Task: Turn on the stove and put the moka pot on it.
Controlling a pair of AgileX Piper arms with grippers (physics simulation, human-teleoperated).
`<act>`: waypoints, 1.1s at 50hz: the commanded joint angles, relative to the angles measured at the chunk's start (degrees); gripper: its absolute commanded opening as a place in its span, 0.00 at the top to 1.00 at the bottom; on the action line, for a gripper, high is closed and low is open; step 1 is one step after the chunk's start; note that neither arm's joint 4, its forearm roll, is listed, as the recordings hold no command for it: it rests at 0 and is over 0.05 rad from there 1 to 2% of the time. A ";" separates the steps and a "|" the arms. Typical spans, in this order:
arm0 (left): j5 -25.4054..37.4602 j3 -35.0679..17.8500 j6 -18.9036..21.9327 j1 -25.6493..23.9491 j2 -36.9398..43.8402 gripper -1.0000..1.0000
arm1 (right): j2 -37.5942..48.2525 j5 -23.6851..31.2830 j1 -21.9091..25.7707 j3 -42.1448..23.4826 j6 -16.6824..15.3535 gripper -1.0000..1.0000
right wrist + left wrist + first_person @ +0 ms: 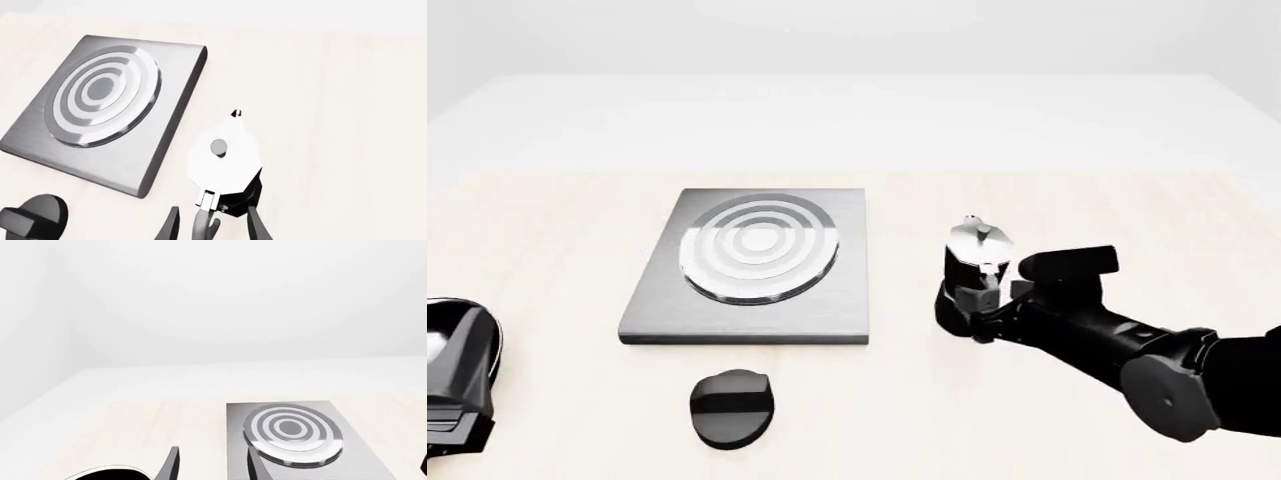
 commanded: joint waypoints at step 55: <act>1.52 0.00 -0.09 -0.15 0.00 0.00 | -7.64 17.03 4.37 -15.44 -20.54 1.00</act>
